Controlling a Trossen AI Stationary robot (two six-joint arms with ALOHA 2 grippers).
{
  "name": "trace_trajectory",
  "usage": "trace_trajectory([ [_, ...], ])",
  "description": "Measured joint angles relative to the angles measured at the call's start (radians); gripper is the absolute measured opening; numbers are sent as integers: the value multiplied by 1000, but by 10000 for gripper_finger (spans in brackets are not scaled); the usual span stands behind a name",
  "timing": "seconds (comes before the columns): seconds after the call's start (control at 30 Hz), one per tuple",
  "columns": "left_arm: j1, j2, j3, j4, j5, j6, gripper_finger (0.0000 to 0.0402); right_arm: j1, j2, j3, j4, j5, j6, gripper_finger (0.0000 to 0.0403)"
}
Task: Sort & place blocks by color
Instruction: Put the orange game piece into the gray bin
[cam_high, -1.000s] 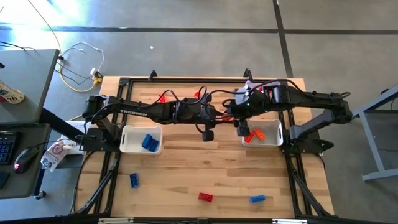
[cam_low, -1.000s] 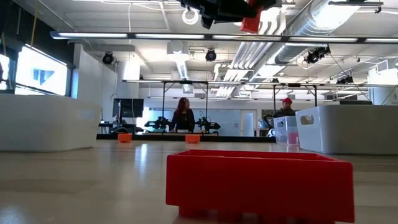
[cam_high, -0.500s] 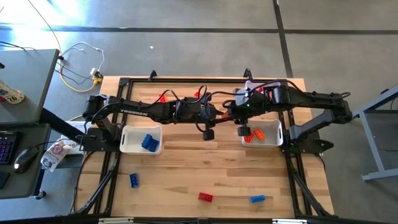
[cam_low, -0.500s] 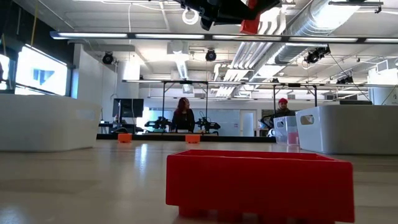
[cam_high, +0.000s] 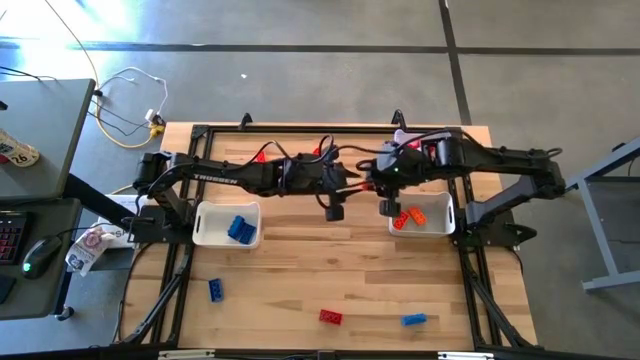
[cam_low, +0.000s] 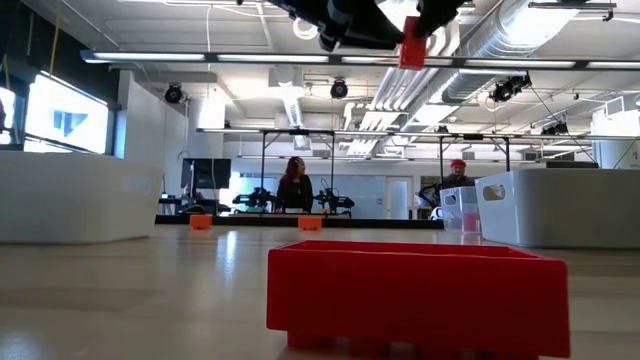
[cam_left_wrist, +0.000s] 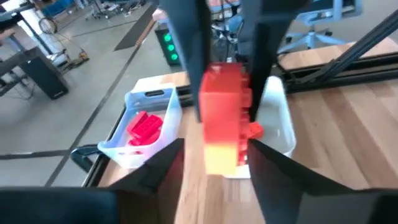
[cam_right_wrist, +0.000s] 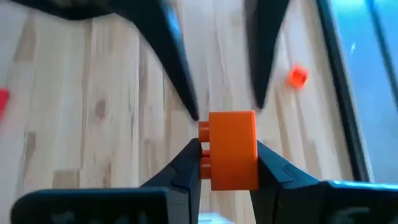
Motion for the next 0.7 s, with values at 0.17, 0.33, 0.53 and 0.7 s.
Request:
trace_trajectory([
  [0.17, -2, 0, 0, -71, -124, -45, 203, 0, 33, 1, -89, 49, 103, 73],
  [0.33, -2, -2, 0, -202, -206, -79, 215, 0, 73, 1, -175, 70, 204, 73],
  [0.53, -2, -2, 0, -361, -211, -129, 215, 1, 112, -2, -256, 71, 325, 73],
  [0.7, -3, -2, 0, -471, -211, -138, 216, 10, 112, -96, -301, 102, 423, 73],
])
